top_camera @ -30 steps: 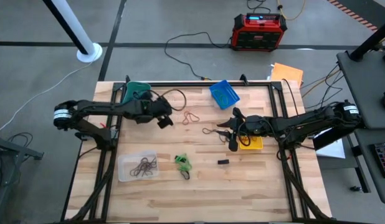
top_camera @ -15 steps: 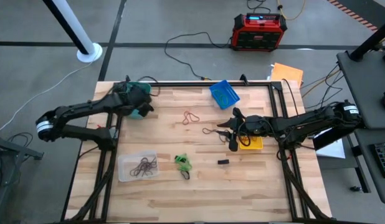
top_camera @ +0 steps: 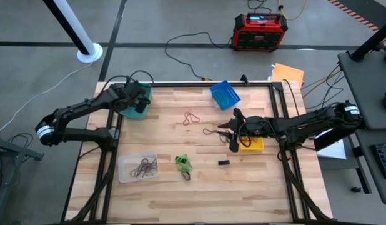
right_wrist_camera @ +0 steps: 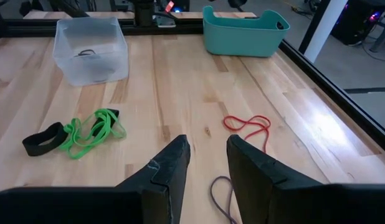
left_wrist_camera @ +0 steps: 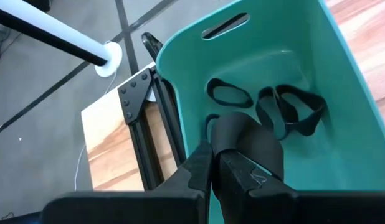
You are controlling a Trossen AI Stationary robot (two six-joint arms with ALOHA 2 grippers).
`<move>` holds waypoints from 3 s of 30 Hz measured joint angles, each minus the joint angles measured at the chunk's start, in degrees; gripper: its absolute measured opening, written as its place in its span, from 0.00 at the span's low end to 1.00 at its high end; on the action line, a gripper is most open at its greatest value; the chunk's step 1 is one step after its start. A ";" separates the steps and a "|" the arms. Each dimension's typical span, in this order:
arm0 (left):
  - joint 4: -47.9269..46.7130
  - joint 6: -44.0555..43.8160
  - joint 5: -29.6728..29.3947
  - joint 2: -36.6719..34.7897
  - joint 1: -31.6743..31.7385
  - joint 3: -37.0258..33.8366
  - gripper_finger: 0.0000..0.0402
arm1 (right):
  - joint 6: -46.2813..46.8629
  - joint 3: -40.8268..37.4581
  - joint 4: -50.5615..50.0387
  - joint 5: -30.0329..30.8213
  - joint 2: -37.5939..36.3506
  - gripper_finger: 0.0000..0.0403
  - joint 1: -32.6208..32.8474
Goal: Sort rubber bands into baskets
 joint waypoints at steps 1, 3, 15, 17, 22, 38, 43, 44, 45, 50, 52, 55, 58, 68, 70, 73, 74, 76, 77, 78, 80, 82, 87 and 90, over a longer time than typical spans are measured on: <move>0.01 -0.02 -0.11 0.00 0.04 0.00 0.00 | 0.00 0.00 0.00 0.00 0.00 0.26 0.00; 0.36 -0.23 -0.18 0.00 0.06 0.00 0.00 | 0.00 0.00 0.00 0.01 0.00 0.26 0.00; 1.32 -1.17 -0.12 0.04 0.02 0.00 0.19 | 0.48 -0.04 0.00 0.00 0.00 0.25 0.00; 1.37 -1.40 -0.08 0.04 -0.05 0.00 0.23 | 0.48 -0.04 0.00 0.00 0.00 0.25 0.00; 1.39 -1.44 0.98 0.06 -0.10 -0.09 0.28 | 0.58 -0.04 0.00 0.00 0.00 0.24 0.00; 6.30 -0.17 27.81 -0.37 -16.89 -0.11 0.31 | 0.85 -0.04 -0.02 0.02 0.00 0.23 0.00; 18.55 3.47 32.78 2.05 -33.56 -0.11 0.31 | 0.58 -0.06 -0.01 0.02 0.00 0.21 0.00; 21.53 5.23 32.87 2.95 -36.96 -0.11 0.31 | 0.57 -0.07 -0.02 0.02 0.00 0.21 0.00; 23.78 7.53 32.95 3.92 -40.30 -0.11 0.31 | 0.55 -0.07 0.00 0.02 0.00 0.21 0.00; 32.31 15.79 28.01 9.91 -51.62 -0.12 0.31 | 0.46 -0.07 -0.01 0.02 0.00 0.21 0.00; 34.60 15.93 26.81 12.56 -52.71 -0.11 0.31 | 0.44 -0.07 -0.02 0.02 0.00 0.21 0.00; 37.61 14.01 26.82 16.32 -52.75 -0.13 0.31 | 0.44 -0.07 -0.02 0.02 0.00 0.22 0.00; 40.45 13.18 27.29 19.78 -52.70 -0.13 0.31 | 0.47 -0.07 -0.02 0.00 0.00 0.23 0.00; 53.19 13.14 36.35 29.40 -52.20 -0.02 0.31 | 1.18 -0.07 -0.02 -0.05 0.00 0.20 0.02; 53.17 12.16 36.47 30.26 -51.75 -0.02 0.31 | 1.35 -0.07 -0.04 -0.11 0.00 0.21 0.04; 53.41 10.60 36.82 30.64 -50.77 -0.02 0.31 | 1.51 -0.07 -0.04 -0.23 0.00 0.22 0.04; 53.62 10.45 36.82 30.64 -50.48 -0.02 0.31 | 1.51 -0.07 -0.04 -0.27 0.00 0.22 0.04; 54.05 10.18 36.82 30.78 -49.86 -0.02 0.31 | 1.51 -0.07 -0.04 -0.28 0.00 0.23 0.04; 54.28 10.19 36.83 31.00 -49.56 -0.02 0.31 | 1.51 -0.07 -0.04 -0.28 0.00 0.23 0.04; 54.52 10.19 36.87 31.34 -49.28 -0.02 0.31 | 1.51 -0.07 -0.04 -0.28 0.00 0.23 0.04; 54.80 10.17 37.71 32.10 -48.74 -0.02 0.31 | 1.51 -0.07 -0.04 -0.28 0.00 0.23 0.04; 55.16 10.16 38.69 32.97 -48.45 -0.02 0.31 | 1.51 -0.07 -0.04 -0.26 0.00 0.22 0.04; 56.80 10.14 39.89 34.29 -48.25 0.02 0.29 | 1.49 -0.07 -0.03 -0.27 0.00 0.21 0.04; 56.84 10.14 40.74 34.40 -48.15 0.02 0.26 | 1.49 -0.07 -0.09 -0.27 0.00 0.20 0.04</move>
